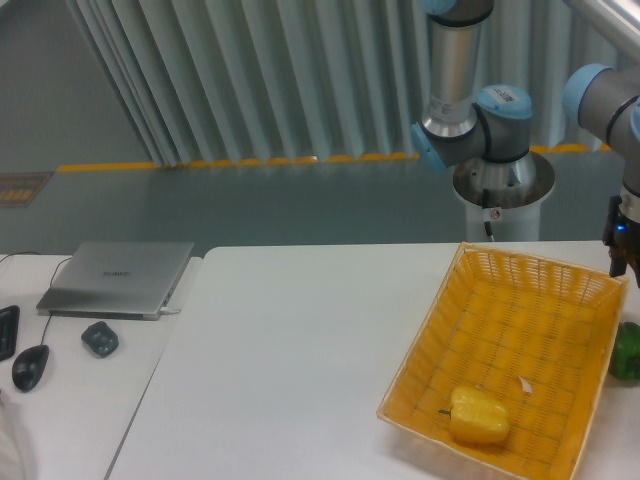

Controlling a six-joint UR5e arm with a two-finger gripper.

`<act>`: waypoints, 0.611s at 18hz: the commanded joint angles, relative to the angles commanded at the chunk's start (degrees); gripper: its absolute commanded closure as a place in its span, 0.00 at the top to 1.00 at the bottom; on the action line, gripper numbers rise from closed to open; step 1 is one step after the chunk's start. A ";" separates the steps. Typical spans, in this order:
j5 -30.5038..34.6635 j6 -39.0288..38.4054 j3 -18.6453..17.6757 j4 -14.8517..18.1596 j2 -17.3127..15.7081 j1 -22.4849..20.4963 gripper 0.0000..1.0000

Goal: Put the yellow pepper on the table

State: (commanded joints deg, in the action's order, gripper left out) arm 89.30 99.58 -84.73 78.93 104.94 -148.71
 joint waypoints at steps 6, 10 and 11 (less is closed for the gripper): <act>-0.17 0.09 -0.61 -0.09 -0.61 0.44 1.00; -1.93 -0.97 -2.46 -1.13 -0.35 1.84 1.00; -2.19 -1.23 -3.07 -2.19 -0.61 2.02 1.00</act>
State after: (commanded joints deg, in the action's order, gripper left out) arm 87.10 98.35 -87.80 76.74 104.33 -146.69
